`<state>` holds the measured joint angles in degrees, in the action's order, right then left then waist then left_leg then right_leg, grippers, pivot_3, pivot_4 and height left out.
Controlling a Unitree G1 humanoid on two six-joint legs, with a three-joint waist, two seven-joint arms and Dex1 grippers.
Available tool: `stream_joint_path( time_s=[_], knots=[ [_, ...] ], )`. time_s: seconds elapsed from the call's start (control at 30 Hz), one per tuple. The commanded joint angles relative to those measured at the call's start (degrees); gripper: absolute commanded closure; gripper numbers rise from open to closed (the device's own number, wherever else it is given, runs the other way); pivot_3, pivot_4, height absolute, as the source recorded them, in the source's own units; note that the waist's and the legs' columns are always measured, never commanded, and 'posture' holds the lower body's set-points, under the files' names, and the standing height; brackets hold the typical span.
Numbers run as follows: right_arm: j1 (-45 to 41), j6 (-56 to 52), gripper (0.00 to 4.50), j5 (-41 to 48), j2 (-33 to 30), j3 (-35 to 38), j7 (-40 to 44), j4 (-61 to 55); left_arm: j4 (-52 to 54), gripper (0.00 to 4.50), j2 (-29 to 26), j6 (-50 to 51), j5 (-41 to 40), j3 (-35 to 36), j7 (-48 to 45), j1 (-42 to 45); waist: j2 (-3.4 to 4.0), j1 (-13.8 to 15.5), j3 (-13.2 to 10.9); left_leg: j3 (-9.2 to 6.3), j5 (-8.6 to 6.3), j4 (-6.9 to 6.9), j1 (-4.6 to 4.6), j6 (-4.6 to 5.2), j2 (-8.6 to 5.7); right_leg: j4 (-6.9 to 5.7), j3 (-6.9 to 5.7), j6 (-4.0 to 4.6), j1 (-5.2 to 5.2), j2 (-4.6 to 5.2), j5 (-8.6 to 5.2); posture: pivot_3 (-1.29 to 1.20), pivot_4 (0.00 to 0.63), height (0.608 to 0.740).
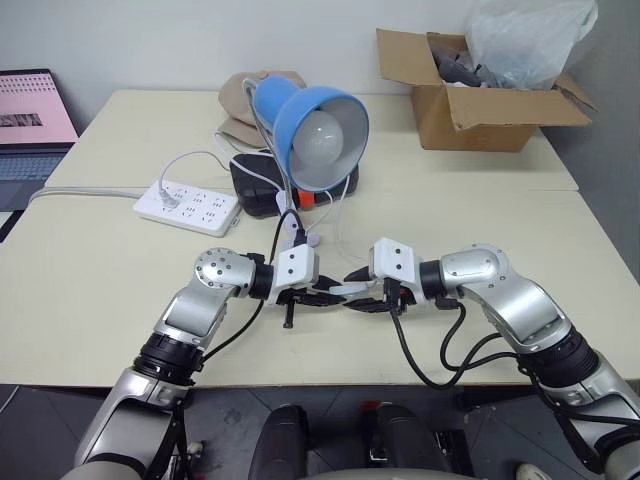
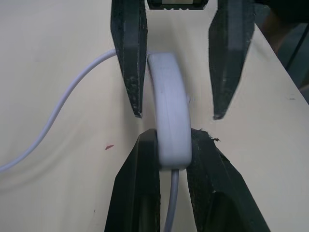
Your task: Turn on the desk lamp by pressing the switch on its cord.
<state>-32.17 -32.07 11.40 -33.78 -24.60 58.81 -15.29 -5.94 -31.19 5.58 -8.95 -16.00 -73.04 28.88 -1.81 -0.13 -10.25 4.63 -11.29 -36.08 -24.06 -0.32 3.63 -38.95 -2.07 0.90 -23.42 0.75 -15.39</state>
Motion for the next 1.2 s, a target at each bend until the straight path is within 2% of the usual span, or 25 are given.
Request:
stream_joint_path(
  time_s=[0.03,0.43,0.47,0.5,0.67,0.7,1.13,1.2],
  knots=[
    [-0.7,-0.4,2.37,-0.3,-1.3,0.5,1.2,-1.8,2.1,4.09,-0.2,-1.1,-0.3,0.6,0.5,0.9,0.00,0.0,0.0,0.01,0.00,0.00,0.00,0.00,0.00,0.00,0.00,0.00,0.00,0.00,0.00,0.00,0.150,0.740],
    [-0.8,-0.9,2.37,-0.7,-1.3,0.5,1.1,-1.3,1.9,4.09,-0.3,-1.6,-0.1,0.7,0.5,0.9,0.00,0.0,0.0,0.00,0.00,0.00,0.01,0.00,0.00,0.00,0.01,0.00,0.00,-0.01,0.00,0.00,0.150,0.740],
    [-0.8,-0.7,2.74,-1.0,-1.3,0.4,1.0,-1.2,1.9,4.09,-0.3,-1.6,-0.1,0.7,0.5,0.8,0.00,0.0,0.0,0.00,0.00,0.00,0.01,0.00,0.01,0.00,0.00,0.00,0.00,-0.01,0.00,0.00,0.150,0.740],
    [-0.8,-0.5,2.80,-1.2,-1.3,0.3,1.1,-1.1,1.9,4.09,-0.3,-1.6,-0.1,0.7,0.5,0.9,0.00,0.0,0.0,0.00,0.00,0.00,0.01,0.00,0.01,0.00,-0.01,0.00,0.00,-0.01,0.00,0.00,0.150,0.740],
    [-0.9,0.1,3.79,-2.0,-1.2,0.3,1.2,-0.8,1.8,4.09,-0.4,-1.9,-0.1,0.6,0.5,0.9,0.00,0.0,0.0,0.00,0.00,0.00,0.01,0.00,0.00,0.00,0.00,0.00,0.00,-0.01,0.00,0.00,0.150,0.740],
    [-0.9,0.3,3.83,-2.1,-1.3,0.3,1.3,-0.7,1.8,4.09,-0.4,-2.0,-0.1,0.6,0.5,0.9,0.00,0.0,0.0,0.00,0.00,0.00,0.01,0.00,0.01,0.00,0.00,0.00,0.00,-0.01,0.00,0.00,0.150,0.740],
    [-0.6,1.6,3.98,-1.6,-1.1,1.1,3.5,-0.8,1.4,4.09,-0.1,-2.5,0.2,0.7,0.3,1.1,0.00,0.0,0.0,0.00,0.00,0.00,0.00,0.00,0.01,0.00,0.00,0.00,0.00,-0.01,0.00,0.00,0.150,0.740],
    [-0.6,1.7,3.28,-1.3,-1.0,1.5,3.7,-0.7,1.4,4.09,-0.1,-2.5,0.2,0.7,0.2,1.1,0.00,0.0,0.0,0.00,0.00,0.00,0.01,0.00,0.01,0.00,0.00,0.00,0.00,-0.01,0.00,0.00,0.150,0.740]
  ],
)
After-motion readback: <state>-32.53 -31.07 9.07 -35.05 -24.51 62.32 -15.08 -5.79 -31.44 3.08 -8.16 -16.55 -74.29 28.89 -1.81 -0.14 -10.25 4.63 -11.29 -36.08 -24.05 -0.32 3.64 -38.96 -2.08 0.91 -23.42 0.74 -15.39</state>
